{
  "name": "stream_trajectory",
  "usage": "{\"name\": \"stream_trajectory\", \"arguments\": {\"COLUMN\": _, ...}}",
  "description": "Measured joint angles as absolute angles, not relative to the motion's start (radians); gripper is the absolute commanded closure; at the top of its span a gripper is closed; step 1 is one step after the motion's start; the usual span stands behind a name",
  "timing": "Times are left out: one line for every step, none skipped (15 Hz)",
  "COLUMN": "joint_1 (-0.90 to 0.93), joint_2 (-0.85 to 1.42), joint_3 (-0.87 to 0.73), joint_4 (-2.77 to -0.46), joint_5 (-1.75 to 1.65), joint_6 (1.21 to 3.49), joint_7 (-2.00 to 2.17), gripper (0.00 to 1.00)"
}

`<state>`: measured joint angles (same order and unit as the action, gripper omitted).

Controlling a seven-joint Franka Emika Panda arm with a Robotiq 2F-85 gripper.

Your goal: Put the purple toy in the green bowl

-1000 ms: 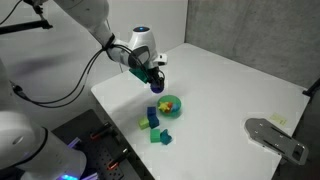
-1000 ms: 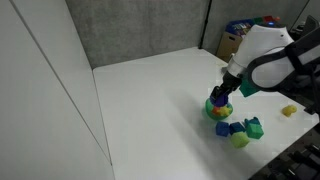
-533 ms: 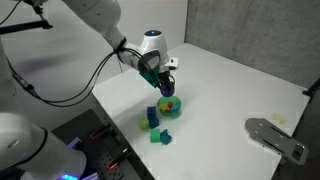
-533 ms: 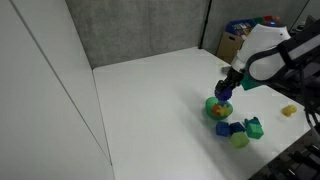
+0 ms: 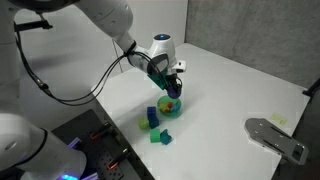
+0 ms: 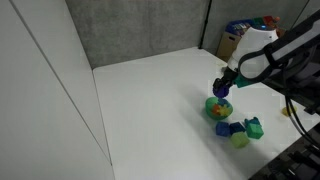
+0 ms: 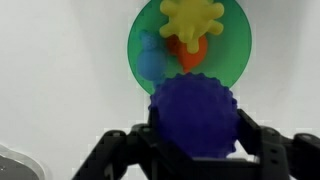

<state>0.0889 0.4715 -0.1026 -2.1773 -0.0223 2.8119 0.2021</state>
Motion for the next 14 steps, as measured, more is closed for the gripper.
{"name": "stream_trajectory", "arguments": {"joint_1": 0.087, "joint_2": 0.489, "joint_3": -0.102, "joint_4": -2.163, "joint_5": -0.022, "joint_6": 2.812, "joint_7": 0.202, "gripper": 0.51}}
{"name": "stream_trajectory", "arguments": {"joint_1": 0.087, "joint_2": 0.507, "joint_3": -0.1, "joint_4": -2.15, "joint_5": -0.022, "joint_6": 2.812, "joint_7": 0.202, "gripper": 0.51}}
{"name": "stream_trajectory", "arguments": {"joint_1": 0.086, "joint_2": 0.524, "joint_3": -0.098, "joint_4": -2.138, "joint_5": -0.022, "joint_6": 2.812, "joint_7": 0.202, "gripper": 0.51}}
{"name": "stream_trajectory", "arguments": {"joint_1": 0.086, "joint_2": 0.54, "joint_3": -0.094, "joint_4": -2.127, "joint_5": -0.022, "joint_6": 2.812, "joint_7": 0.201, "gripper": 0.51}}
{"name": "stream_trajectory", "arguments": {"joint_1": 0.086, "joint_2": 0.556, "joint_3": -0.088, "joint_4": -2.117, "joint_5": -0.022, "joint_6": 2.812, "joint_7": 0.201, "gripper": 0.51}}
{"name": "stream_trajectory", "arguments": {"joint_1": 0.086, "joint_2": 0.571, "joint_3": -0.081, "joint_4": -2.109, "joint_5": -0.022, "joint_6": 2.812, "joint_7": 0.2, "gripper": 0.51}}
{"name": "stream_trajectory", "arguments": {"joint_1": 0.086, "joint_2": 0.583, "joint_3": -0.073, "joint_4": -2.101, "joint_5": -0.022, "joint_6": 2.812, "joint_7": 0.199, "gripper": 0.51}}
{"name": "stream_trajectory", "arguments": {"joint_1": 0.087, "joint_2": 0.595, "joint_3": -0.066, "joint_4": -2.094, "joint_5": -0.022, "joint_6": 2.812, "joint_7": 0.199, "gripper": 0.51}}
{"name": "stream_trajectory", "arguments": {"joint_1": 0.087, "joint_2": 0.604, "joint_3": -0.06, "joint_4": -2.088, "joint_5": -0.022, "joint_6": 2.812, "joint_7": 0.198, "gripper": 0.51}}
{"name": "stream_trajectory", "arguments": {"joint_1": 0.087, "joint_2": 0.612, "joint_3": -0.056, "joint_4": -2.083, "joint_5": -0.022, "joint_6": 2.812, "joint_7": 0.197, "gripper": 0.51}}
{"name": "stream_trajectory", "arguments": {"joint_1": 0.087, "joint_2": 0.617, "joint_3": -0.053, "joint_4": -2.08, "joint_5": -0.022, "joint_6": 2.812, "joint_7": 0.196, "gripper": 0.48}}
{"name": "stream_trajectory", "arguments": {"joint_1": 0.087, "joint_2": 0.62, "joint_3": -0.052, "joint_4": -2.078, "joint_5": -0.022, "joint_6": 2.812, "joint_7": 0.195, "gripper": 0.07}}
{"name": "stream_trajectory", "arguments": {"joint_1": 0.087, "joint_2": 0.621, "joint_3": -0.052, "joint_4": -2.078, "joint_5": -0.022, "joint_6": 2.812, "joint_7": 0.194, "gripper": 0.08}}
{"name": "stream_trajectory", "arguments": {"joint_1": 0.086, "joint_2": 0.621, "joint_3": -0.052, "joint_4": -2.078, "joint_5": -0.022, "joint_6": 2.812, "joint_7": 0.194, "gripper": 0.06}}
